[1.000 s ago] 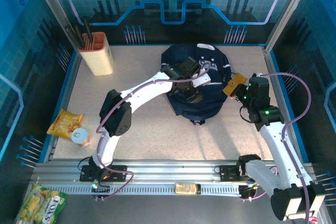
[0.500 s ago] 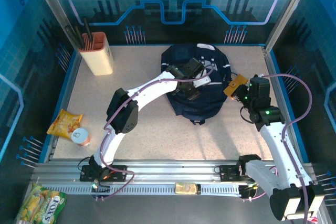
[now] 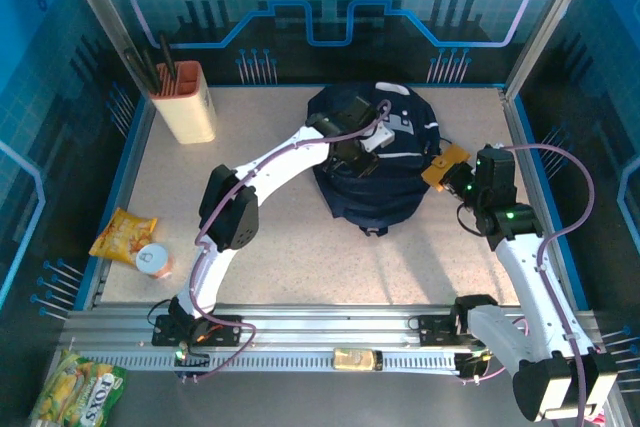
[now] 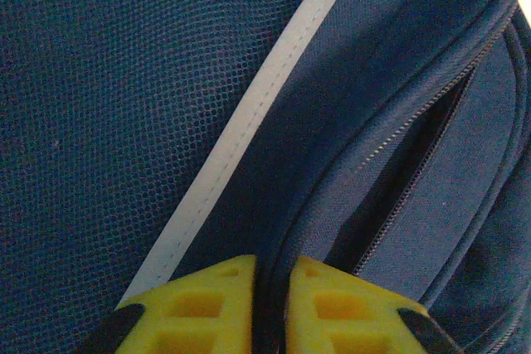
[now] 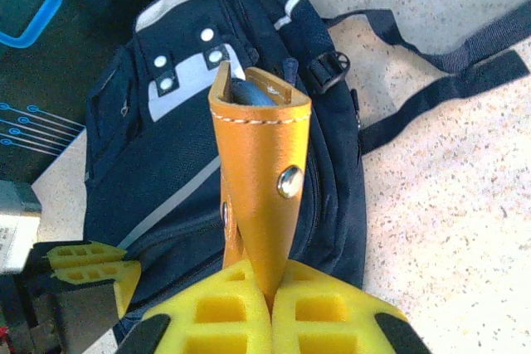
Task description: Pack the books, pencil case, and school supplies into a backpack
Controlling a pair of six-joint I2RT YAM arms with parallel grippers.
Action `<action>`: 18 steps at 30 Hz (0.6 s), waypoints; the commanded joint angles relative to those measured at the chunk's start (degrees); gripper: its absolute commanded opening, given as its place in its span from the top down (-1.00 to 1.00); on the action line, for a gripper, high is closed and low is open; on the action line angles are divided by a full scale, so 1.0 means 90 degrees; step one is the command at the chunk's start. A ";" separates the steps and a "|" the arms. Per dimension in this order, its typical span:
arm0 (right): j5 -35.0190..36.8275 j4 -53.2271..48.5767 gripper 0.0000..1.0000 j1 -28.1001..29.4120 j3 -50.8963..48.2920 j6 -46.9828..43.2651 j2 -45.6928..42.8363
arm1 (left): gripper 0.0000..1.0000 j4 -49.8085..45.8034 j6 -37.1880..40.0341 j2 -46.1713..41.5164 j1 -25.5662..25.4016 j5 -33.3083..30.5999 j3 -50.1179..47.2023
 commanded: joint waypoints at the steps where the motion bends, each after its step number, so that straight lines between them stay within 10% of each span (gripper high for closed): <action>1: -0.0169 -0.0154 0.90 -0.0088 -0.0117 0.0371 -0.0125 | 0.77 0.0145 -0.0260 -0.0177 0.0085 0.0276 0.0278; 18: -0.1209 0.1840 0.90 0.0255 -0.0985 0.2209 0.0286 | 0.90 0.1618 -0.1201 -0.1064 -0.0054 0.1384 -0.0088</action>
